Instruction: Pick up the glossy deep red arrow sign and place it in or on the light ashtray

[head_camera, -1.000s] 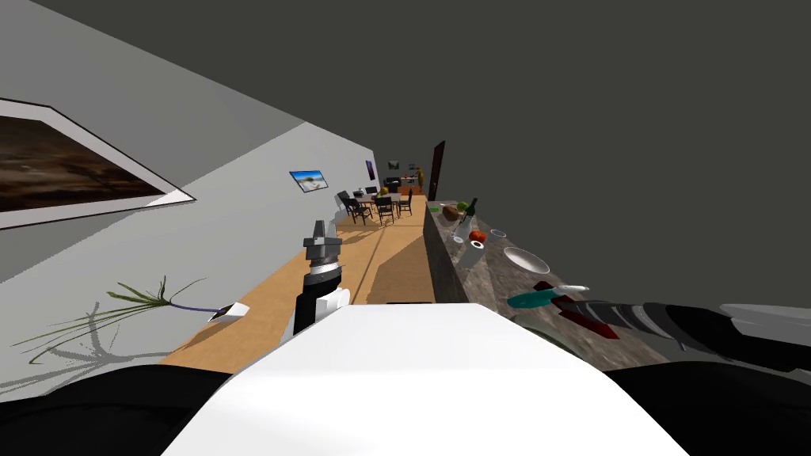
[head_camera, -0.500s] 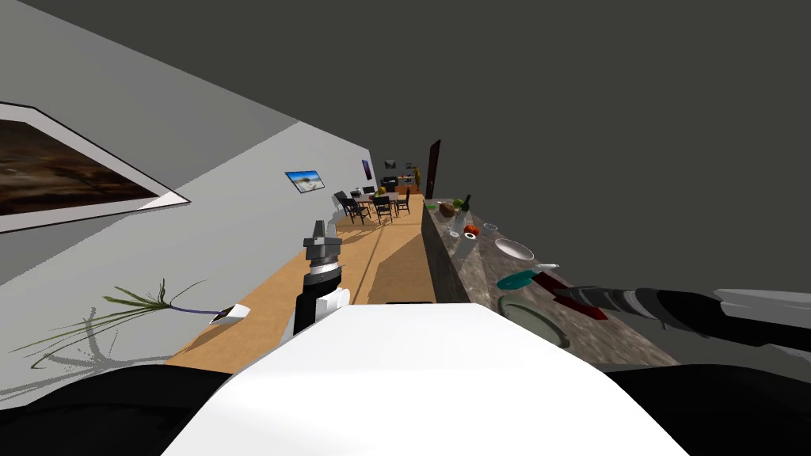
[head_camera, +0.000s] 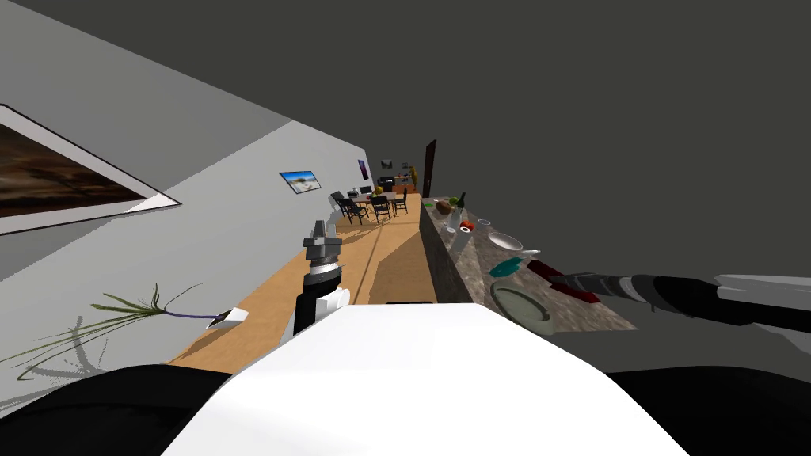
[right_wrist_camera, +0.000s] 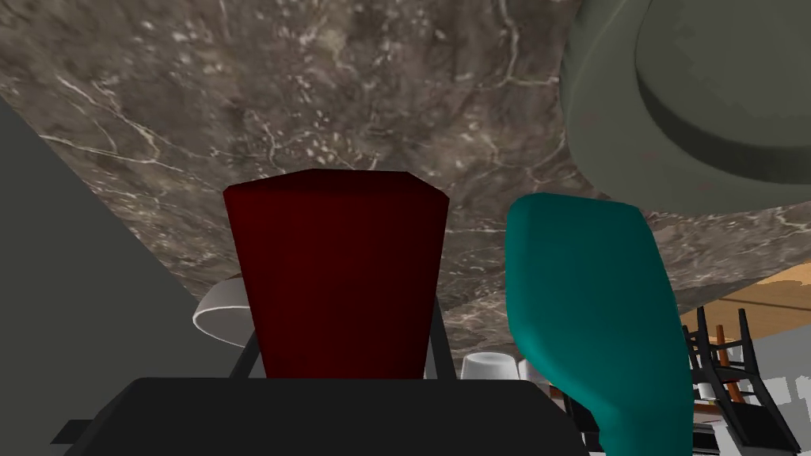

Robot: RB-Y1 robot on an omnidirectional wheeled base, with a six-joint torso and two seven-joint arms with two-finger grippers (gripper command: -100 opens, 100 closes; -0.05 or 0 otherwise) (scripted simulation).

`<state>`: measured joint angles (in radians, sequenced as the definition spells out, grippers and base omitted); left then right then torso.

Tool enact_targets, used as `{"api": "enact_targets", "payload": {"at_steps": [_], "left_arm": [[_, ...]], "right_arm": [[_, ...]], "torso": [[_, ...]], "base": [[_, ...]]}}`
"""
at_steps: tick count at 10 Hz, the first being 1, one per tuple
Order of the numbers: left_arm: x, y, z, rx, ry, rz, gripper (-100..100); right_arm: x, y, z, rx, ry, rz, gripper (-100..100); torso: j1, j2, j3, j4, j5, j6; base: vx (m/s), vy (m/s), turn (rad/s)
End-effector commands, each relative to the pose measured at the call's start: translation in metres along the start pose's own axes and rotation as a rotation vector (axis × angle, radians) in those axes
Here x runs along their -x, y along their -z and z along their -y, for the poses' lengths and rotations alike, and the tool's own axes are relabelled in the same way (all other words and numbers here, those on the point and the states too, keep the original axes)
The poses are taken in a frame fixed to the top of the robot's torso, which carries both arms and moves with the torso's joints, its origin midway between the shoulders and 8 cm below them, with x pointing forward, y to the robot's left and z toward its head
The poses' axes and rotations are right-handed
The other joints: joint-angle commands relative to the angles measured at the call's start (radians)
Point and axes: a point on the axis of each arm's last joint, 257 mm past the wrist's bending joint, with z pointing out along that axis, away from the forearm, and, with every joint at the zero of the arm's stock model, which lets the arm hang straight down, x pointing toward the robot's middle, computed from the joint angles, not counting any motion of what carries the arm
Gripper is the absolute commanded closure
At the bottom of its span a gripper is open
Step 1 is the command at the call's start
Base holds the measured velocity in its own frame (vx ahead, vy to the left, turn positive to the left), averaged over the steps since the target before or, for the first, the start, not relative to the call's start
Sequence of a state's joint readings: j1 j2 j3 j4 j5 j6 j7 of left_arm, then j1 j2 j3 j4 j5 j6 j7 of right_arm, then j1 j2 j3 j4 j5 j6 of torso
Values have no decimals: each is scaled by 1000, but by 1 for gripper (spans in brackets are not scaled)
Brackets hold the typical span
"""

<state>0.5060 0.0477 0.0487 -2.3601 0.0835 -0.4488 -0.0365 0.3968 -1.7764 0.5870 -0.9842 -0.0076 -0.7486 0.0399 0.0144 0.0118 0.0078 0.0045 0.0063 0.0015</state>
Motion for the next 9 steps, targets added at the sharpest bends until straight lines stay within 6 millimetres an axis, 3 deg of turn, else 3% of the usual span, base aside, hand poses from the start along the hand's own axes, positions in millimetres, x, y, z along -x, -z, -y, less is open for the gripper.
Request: {"api": "enact_targets", "payload": {"at_steps": [1, 4, 9], "left_arm": [[0, 0, 0, 0, 0, 0, 0], [0, 0, 0, 0, 0, 0, 0], [0, 0, 0, 0, 0, 0, 0]], "right_arm": [[9, 2, 0, -2, 4, 17, 100], [22, 14, -3, 17, 18, -4, 100], [10, 30, -12, 60, 15, -114, 100]], "torso": [[0, 0, 0, 0, 0, 0], [-1, -5, -3, -1, 0, 1], [4, -11, -7, -4, 0, 1]], "base": [[-106, 66, -35], [-48, 74, -48], [-15, 140, -11]]}}
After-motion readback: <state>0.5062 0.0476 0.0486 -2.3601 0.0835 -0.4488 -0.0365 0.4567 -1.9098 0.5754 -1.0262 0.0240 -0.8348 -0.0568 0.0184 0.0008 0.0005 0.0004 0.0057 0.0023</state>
